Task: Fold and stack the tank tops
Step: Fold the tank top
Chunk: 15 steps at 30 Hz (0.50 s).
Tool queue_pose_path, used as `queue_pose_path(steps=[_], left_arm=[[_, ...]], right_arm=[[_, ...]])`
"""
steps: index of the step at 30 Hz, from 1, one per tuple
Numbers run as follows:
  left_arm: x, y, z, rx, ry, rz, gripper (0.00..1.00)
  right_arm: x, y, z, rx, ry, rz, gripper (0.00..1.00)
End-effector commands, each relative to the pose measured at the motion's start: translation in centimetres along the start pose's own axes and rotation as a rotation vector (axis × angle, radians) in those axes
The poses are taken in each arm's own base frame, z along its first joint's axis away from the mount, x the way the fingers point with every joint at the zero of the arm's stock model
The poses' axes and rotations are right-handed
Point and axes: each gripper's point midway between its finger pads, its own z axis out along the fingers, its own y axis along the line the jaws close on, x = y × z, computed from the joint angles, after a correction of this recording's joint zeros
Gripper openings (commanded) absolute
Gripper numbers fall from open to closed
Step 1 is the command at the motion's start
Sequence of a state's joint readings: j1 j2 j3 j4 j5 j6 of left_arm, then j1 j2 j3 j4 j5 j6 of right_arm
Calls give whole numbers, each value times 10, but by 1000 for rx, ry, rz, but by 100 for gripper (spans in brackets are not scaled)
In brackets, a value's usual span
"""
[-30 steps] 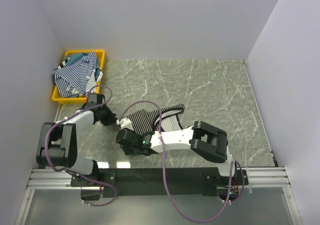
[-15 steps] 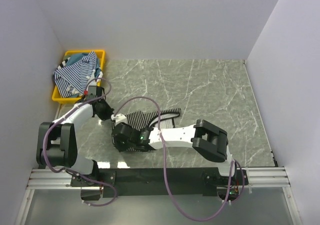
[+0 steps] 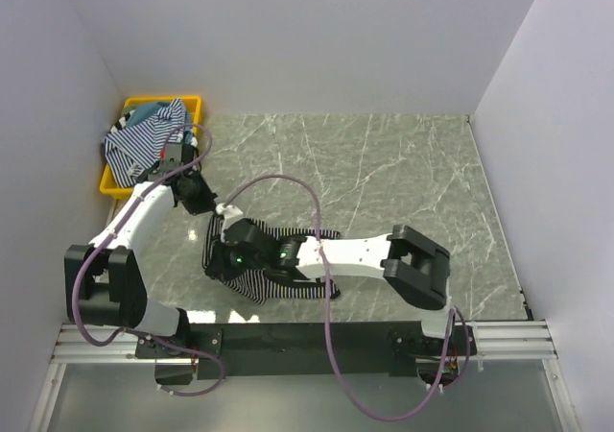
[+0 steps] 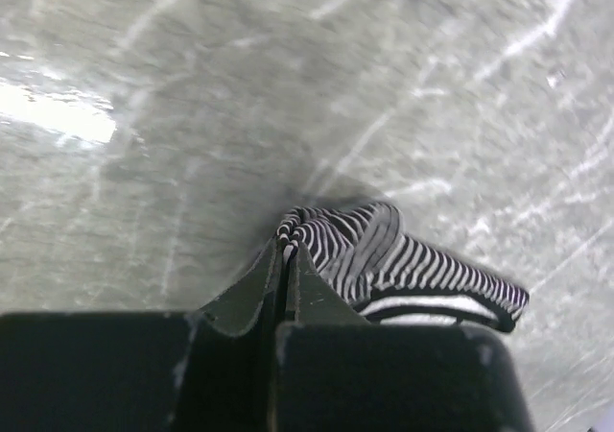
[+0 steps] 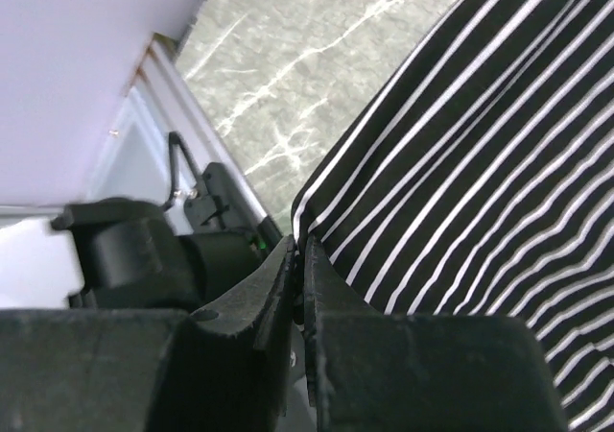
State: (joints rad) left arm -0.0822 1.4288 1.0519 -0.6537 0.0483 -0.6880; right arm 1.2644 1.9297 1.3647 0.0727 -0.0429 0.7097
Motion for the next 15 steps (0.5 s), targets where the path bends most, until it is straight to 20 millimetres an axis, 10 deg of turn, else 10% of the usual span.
queue_pose_path(steps=[1, 15], left_arm=[[-39, -56, -29, 158, -169, 65, 1], [7, -157, -34, 272, -122, 180, 1]], right_arm=[[-1, 53, -43, -231, 0, 71, 8], [-7, 18, -120, -330, -236, 273, 9]])
